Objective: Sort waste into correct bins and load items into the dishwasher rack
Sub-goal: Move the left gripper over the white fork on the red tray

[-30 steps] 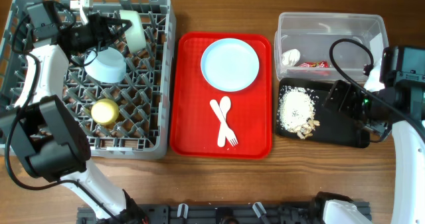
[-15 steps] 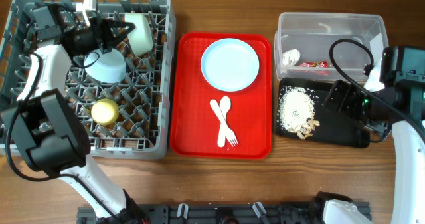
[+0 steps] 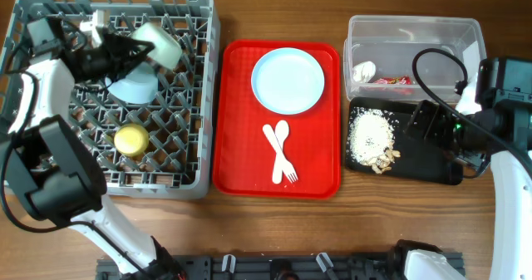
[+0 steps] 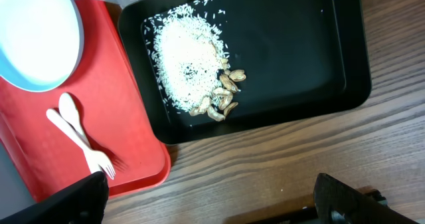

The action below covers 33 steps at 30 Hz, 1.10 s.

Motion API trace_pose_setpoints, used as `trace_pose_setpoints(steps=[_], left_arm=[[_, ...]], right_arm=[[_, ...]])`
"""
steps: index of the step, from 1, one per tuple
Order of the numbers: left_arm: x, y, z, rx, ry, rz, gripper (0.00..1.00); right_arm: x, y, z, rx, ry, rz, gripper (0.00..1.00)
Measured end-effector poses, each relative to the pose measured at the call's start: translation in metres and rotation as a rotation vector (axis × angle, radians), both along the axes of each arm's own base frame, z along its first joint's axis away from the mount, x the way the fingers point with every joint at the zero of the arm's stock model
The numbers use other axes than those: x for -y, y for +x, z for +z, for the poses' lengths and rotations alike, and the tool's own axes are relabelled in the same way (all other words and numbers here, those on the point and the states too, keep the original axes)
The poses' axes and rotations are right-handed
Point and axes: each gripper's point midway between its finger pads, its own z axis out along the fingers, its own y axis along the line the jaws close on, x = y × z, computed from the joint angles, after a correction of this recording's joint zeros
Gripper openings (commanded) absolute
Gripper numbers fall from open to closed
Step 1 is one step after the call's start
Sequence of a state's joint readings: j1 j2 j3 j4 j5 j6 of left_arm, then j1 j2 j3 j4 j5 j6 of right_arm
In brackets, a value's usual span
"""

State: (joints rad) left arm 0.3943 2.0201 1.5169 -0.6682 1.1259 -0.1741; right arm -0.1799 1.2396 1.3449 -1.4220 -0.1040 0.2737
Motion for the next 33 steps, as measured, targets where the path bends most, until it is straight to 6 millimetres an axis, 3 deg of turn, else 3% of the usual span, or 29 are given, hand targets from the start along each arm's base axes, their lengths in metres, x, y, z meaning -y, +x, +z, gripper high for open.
trace_pose_setpoints(steps=[1,3,4,7,11,15,17,21,24,29,33], left_arm=[[-0.009,-0.002,-0.006,-0.031,0.014,0.027,0.48],[-0.021,-0.006,-0.013,-0.064,0.030,0.060,0.54],[-0.025,-0.008,-0.015,-0.079,0.031,0.073,0.71],[-0.032,-0.010,-0.011,-0.078,0.036,0.088,0.96],[-0.034,-0.020,0.011,-0.073,0.130,0.120,1.00],[-0.037,-0.044,0.048,-0.074,0.268,0.177,1.00],[-0.028,-0.065,0.069,-0.088,0.363,0.192,1.00],[0.012,-0.128,0.071,-0.304,0.547,0.167,1.00],[0.029,-0.152,0.066,-0.400,0.607,0.136,1.00],[0.090,-0.170,0.060,-0.441,0.654,0.009,1.00],[0.145,-0.167,0.059,-0.387,0.699,-0.020,1.00]], right_arm=[[0.000,0.000,0.000,0.000,0.000,0.000,1.00],[0.000,0.000,0.000,0.000,0.000,0.000,1.00],[0.000,0.000,0.000,0.000,0.000,0.000,1.00],[0.000,0.000,0.000,0.000,0.000,0.000,1.00],[0.000,0.000,0.000,0.000,0.000,0.000,1.00],[0.000,0.000,0.000,0.000,0.000,0.000,1.00],[-0.001,0.000,0.000,0.000,0.002,0.004,1.00],[-0.020,0.004,0.004,0.038,0.083,0.130,1.00],[-0.025,0.009,0.006,0.066,0.103,0.170,1.00],[-0.028,0.010,0.007,0.077,0.119,0.186,1.00],[-0.029,0.008,0.007,0.068,0.122,0.186,1.00]])
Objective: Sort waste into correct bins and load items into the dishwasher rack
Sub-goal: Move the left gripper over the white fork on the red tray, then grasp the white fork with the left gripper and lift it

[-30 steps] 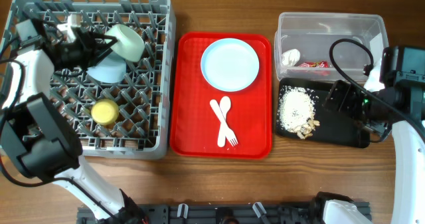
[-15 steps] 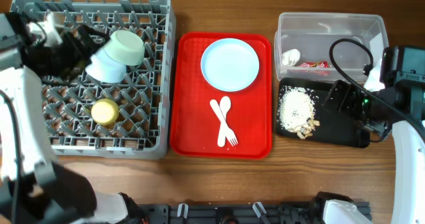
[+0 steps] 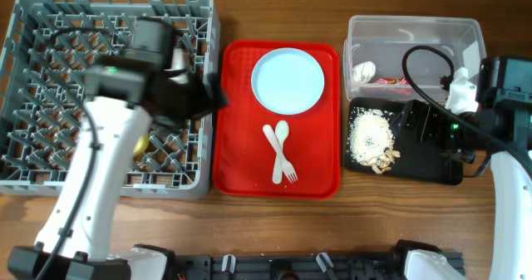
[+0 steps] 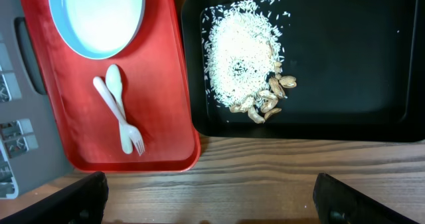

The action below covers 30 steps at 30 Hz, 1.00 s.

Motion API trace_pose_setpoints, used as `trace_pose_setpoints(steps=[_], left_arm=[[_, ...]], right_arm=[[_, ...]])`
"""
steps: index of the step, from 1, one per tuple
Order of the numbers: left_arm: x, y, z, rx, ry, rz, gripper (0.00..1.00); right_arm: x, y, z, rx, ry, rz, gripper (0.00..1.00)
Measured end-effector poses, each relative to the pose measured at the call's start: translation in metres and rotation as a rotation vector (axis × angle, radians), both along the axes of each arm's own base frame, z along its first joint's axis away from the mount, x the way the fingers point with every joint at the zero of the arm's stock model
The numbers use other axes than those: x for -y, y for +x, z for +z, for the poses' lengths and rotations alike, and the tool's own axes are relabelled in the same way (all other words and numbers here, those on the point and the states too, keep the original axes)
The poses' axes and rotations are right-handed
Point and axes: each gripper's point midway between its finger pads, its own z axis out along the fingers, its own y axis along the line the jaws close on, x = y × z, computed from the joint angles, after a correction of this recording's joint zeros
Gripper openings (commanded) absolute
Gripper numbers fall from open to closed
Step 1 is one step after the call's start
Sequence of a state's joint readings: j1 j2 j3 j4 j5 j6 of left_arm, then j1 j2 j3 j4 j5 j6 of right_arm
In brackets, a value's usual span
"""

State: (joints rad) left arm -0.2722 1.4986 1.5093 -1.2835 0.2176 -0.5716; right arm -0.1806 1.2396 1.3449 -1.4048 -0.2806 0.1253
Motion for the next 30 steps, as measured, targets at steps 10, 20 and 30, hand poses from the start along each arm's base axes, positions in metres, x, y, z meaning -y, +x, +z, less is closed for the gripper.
trace_pose_setpoints(steps=[10,20,30], left_arm=[[0.101,-0.017,-0.072,-0.103,0.167,-0.072,0.98],[0.130,-0.024,-0.182,-0.265,0.322,-0.116,0.72],[0.138,-0.029,-0.205,-0.286,0.345,-0.137,0.41]], right_arm=[[0.000,-0.001,0.000,-0.003,-0.002,0.008,1.00],[0.000,-0.001,0.000,-0.001,-0.005,0.017,1.00],[0.000,-0.001,0.000,-0.001,-0.005,0.017,1.00]])
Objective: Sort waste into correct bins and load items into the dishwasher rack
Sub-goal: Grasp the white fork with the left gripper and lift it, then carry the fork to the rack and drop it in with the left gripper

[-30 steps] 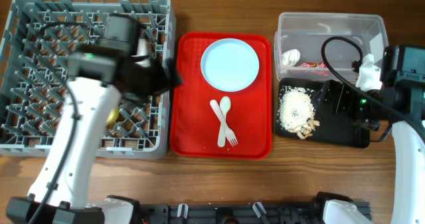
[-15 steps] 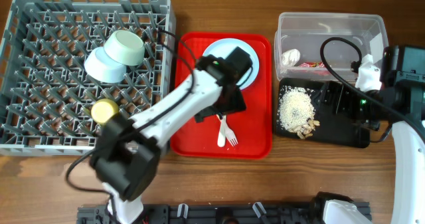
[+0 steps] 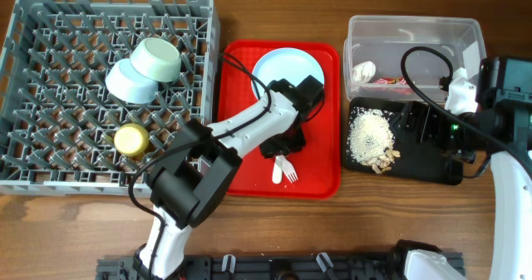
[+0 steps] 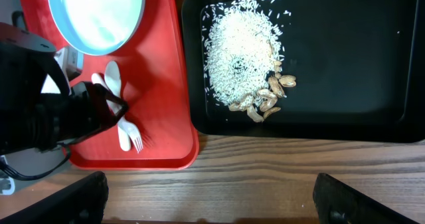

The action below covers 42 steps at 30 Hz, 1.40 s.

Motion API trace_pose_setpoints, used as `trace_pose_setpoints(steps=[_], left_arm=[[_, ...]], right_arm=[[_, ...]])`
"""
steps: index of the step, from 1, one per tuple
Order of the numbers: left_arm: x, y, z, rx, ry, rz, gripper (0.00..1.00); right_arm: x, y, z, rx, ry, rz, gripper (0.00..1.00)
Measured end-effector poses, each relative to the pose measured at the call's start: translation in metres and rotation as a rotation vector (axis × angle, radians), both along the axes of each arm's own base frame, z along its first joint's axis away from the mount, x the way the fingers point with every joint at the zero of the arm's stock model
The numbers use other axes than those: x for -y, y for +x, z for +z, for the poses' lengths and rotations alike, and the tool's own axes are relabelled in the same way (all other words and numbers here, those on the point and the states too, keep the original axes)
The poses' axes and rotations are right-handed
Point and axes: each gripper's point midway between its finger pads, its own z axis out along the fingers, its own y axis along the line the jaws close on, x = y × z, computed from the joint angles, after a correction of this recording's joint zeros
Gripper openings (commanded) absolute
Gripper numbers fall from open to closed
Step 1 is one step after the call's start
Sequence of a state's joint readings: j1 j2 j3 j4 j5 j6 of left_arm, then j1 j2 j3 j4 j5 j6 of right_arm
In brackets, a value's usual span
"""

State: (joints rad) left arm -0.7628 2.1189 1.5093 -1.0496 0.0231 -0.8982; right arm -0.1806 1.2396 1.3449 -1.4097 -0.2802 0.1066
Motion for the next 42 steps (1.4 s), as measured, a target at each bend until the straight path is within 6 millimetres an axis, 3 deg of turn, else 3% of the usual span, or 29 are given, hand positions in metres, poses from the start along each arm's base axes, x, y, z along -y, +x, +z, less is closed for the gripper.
trace_pose_setpoints(steps=[5,13,21,27,39,42], left_arm=[[0.007,-0.007,0.000,-0.001,0.001,-0.028,0.29],[-0.001,-0.015,0.000,-0.029,0.042,-0.035,0.13],[-0.012,-0.016,0.003,-0.042,0.077,-0.027,0.08],[-0.025,-0.003,0.008,-0.026,0.079,0.016,0.06],[-0.032,0.009,0.048,0.072,0.044,0.007,0.04],[-0.044,0.021,0.070,0.119,0.011,-0.023,0.04]], right_arm=[[0.000,0.000,0.000,-0.001,0.000,0.000,1.00],[0.000,-0.001,0.000,-0.004,0.001,0.001,1.00],[0.000,-0.001,0.000,-0.004,0.000,0.004,1.00],[0.000,-0.002,0.000,-0.006,0.000,0.004,1.00],[0.000,-0.002,0.000,-0.007,0.000,0.004,1.00],[0.000,-0.002,-0.001,-0.007,0.000,0.004,1.00]])
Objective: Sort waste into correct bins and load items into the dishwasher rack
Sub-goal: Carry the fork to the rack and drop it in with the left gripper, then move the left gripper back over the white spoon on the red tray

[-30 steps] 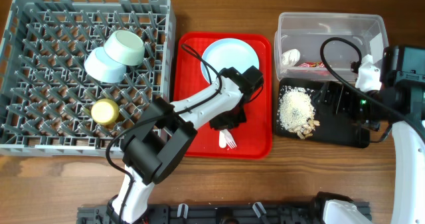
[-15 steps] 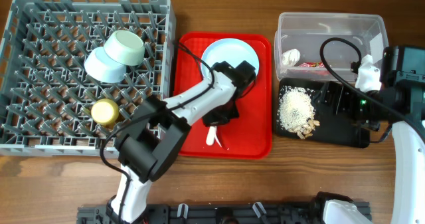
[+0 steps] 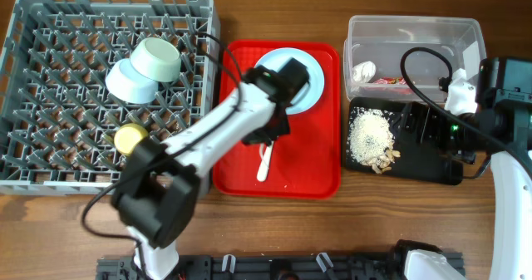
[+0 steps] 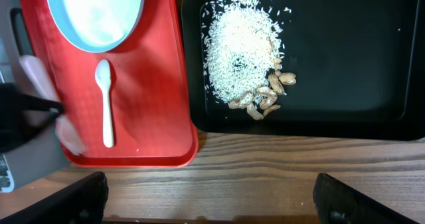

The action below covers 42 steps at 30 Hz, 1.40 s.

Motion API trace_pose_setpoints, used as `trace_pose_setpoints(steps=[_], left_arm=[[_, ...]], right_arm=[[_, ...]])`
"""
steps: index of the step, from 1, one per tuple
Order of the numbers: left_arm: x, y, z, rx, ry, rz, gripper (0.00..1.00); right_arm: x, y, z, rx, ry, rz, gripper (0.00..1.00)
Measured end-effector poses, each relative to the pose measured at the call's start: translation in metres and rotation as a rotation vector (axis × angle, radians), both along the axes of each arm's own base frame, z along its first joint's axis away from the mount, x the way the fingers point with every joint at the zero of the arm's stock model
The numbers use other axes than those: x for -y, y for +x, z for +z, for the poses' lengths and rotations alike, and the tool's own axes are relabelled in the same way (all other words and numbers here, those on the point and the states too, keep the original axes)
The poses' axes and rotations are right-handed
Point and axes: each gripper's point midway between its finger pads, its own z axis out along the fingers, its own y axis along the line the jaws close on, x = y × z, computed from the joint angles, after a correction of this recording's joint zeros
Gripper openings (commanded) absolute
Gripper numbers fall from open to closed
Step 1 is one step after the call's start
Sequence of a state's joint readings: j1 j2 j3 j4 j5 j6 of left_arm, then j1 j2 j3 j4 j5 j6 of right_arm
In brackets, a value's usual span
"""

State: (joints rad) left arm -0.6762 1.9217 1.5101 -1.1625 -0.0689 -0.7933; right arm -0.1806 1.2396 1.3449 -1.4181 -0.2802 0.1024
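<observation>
My left gripper [image 3: 273, 130] is over the red tray [image 3: 320, 176], blurred, just below the light blue plate [image 3: 312, 89]. In the right wrist view it appears as a dark shape [image 4: 23, 117] with a pale blurred streak, the fork [image 4: 46, 94], at its tips. A white spoon [image 4: 105, 111] lies alone on the tray. My right gripper [image 4: 209, 207] is open and empty over bare wood in front of the black tray [image 4: 345, 64].
The grey dishwasher rack [image 3: 33, 31] holds a blue bowl [image 3: 129, 82], a pale green bowl [image 3: 160, 57] and a yellow cup [image 3: 130, 137]. The clear bin [image 3: 449, 31] holds crumpled paper [image 3: 364, 71]. The black tray holds rice [image 4: 239, 48] and peanuts [image 4: 262, 98].
My left gripper was down on the crossed fork and spoon; now it is up and to the left. The fork is gone from the tray, and the spoon lies straight, shifted left. The right arm is unchanged.
First my left gripper was in the rack at the two bowls. Then the arm was over the rack's right side, blurred. Then both bowls lay in the rack and the gripper was on the cutlery. Now it has the fork. The right wrist turned square over the trays early on.
</observation>
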Motion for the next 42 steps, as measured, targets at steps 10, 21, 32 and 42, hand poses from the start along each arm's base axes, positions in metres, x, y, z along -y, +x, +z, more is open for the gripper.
trace_pose_setpoints(steps=[10,21,32,42], left_arm=[[-0.126,0.053,0.098,0.244,-0.059,0.060,0.04],[-0.166,0.071,0.086,0.227,0.003,-0.088,0.04],[-0.163,0.081,0.075,0.222,0.011,-0.141,0.17],[-0.163,0.081,0.063,0.185,0.016,-0.152,0.48]], right_arm=[[0.000,-0.001,0.000,-0.002,0.000,0.003,1.00],[0.000,-0.001,0.000,-0.002,0.000,0.003,1.00],[0.000,-0.001,0.000,-0.003,0.000,0.003,1.00],[0.000,-0.001,0.000,-0.003,0.000,0.003,1.00]])
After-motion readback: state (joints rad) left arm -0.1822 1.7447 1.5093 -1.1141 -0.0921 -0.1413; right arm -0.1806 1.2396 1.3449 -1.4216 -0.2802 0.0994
